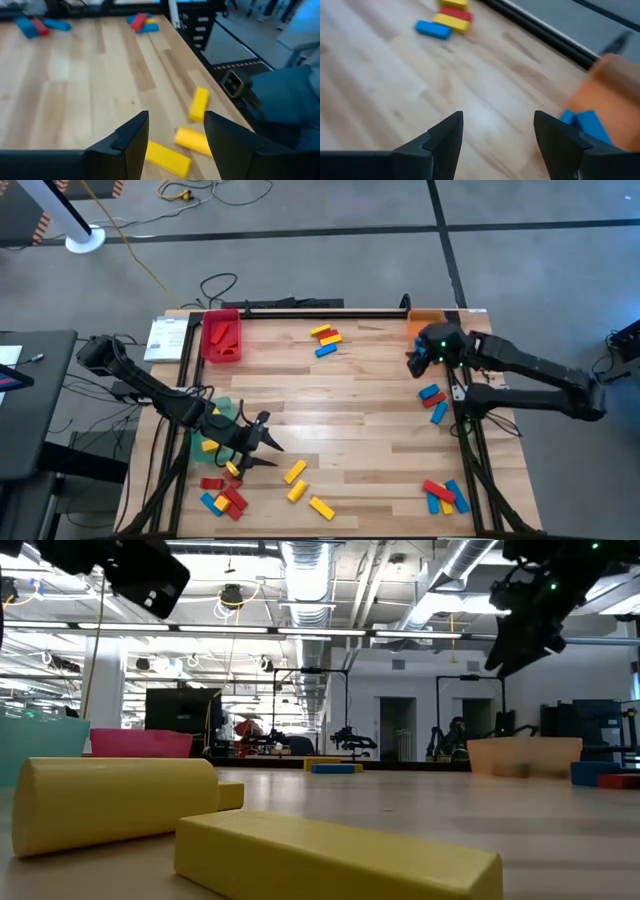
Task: Sort blocks
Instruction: Put the red block into the red bin
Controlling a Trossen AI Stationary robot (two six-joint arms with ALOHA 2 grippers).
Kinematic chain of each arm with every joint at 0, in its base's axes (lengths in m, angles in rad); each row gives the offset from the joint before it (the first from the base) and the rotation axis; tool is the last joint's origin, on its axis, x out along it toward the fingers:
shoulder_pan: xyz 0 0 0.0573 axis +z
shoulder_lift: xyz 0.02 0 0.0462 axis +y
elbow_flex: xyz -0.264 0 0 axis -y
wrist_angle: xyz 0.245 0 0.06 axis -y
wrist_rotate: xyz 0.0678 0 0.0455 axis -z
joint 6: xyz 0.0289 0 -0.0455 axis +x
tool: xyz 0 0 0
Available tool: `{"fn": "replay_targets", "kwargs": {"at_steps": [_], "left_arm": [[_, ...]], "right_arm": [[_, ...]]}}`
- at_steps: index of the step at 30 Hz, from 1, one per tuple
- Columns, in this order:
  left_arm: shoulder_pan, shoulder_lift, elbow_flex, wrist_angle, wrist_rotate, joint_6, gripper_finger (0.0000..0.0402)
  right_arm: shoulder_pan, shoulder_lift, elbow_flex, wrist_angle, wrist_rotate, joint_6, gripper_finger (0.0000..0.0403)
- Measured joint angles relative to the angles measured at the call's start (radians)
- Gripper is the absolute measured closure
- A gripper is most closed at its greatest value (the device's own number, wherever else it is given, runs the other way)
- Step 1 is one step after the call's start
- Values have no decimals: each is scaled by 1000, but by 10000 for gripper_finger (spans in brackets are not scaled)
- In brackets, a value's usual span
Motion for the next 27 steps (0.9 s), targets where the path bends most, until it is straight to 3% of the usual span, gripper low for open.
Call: {"fn": "replay_targets", "kwargs": {"at_steps": [14,27], "left_arm": [[-30,0,0,-156,242,-170,214],[-202,0,1,-504,224,-323,214]], "right_arm": [[366,36,2,127,0,54,148],[556,214,1,284,-1,79,148]]}}
